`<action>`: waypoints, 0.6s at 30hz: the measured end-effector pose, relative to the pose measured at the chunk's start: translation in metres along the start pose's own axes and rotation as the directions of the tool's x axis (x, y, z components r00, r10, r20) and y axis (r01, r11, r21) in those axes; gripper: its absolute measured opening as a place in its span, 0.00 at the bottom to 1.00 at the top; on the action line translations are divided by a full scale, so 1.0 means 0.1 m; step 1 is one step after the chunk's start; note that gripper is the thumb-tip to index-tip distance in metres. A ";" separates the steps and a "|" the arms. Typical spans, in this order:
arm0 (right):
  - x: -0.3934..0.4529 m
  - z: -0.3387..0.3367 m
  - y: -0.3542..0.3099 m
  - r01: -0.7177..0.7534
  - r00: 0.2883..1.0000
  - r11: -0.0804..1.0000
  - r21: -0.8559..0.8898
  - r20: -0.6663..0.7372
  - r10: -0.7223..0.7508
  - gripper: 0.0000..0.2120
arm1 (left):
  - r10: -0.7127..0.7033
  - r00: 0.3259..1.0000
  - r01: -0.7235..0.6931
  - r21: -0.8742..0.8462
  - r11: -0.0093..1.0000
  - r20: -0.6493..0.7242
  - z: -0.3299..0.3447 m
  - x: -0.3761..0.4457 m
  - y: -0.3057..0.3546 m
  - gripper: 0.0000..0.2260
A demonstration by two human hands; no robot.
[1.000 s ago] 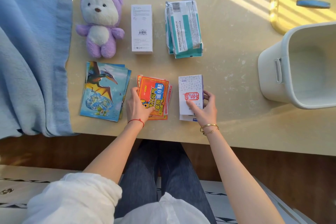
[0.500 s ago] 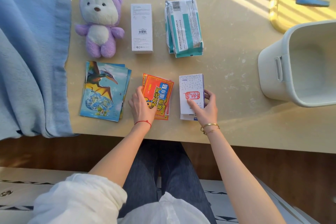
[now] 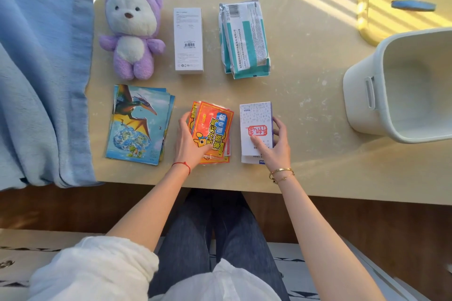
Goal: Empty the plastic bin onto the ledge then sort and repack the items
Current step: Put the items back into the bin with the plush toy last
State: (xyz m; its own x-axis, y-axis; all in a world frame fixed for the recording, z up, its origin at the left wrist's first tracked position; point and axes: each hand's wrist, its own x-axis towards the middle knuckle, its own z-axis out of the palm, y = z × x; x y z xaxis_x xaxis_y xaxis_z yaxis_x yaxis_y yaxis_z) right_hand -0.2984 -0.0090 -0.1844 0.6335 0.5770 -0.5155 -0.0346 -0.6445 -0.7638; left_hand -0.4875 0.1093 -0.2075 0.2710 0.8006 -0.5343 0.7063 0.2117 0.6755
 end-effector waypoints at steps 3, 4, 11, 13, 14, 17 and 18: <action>-0.06 -0.03 -0.05 0.035 0.999 0.999 0.018 0.031 -0.036 0.36 | 0.055 0.995 -0.042 -0.152 0.987 0.082 -0.12 -0.03 0.10 0.49; -0.08 -0.04 -0.08 0.037 0.998 0.999 0.040 0.039 -0.039 0.36 | 0.067 0.992 -0.047 -0.179 0.983 0.104 -0.16 -0.04 0.14 0.48; -0.35 -0.27 -0.48 0.083 0.991 0.981 0.174 0.087 -0.099 0.38 | 0.150 0.972 -0.118 -0.174 0.978 0.182 -0.56 -0.30 0.41 0.33; -0.47 -0.36 -0.63 0.102 0.989 0.976 0.192 0.090 -0.121 0.38 | 0.175 0.968 -0.139 -0.197 0.971 0.178 -0.70 -0.41 0.54 0.29; -0.53 -0.42 -0.71 0.112 0.987 0.972 0.205 0.090 -0.133 0.38 | 0.187 0.967 -0.146 -0.222 0.964 0.173 -0.76 -0.47 0.61 0.30; -0.76 -0.59 -0.93 0.143 0.982 0.959 0.244 0.083 -0.167 0.36 | 0.224 0.963 -0.177 -0.271 0.946 0.152 -0.95 -0.67 0.86 0.31; -0.84 -0.65 -0.99 0.164 0.979 0.954 0.250 0.075 -0.188 0.34 | 0.244 0.959 -0.196 -0.283 0.939 0.146 -1.01 -0.75 0.95 0.31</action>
State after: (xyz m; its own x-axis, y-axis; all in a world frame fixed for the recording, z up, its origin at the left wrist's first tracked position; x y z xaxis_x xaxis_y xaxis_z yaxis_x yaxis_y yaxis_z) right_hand -0.2979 -0.0266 -0.0399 0.5691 0.7237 -0.3904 -0.1223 -0.3950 -0.9105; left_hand -0.5067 0.1259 -0.0525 0.5278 0.7376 -0.4212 0.4247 0.2003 0.8829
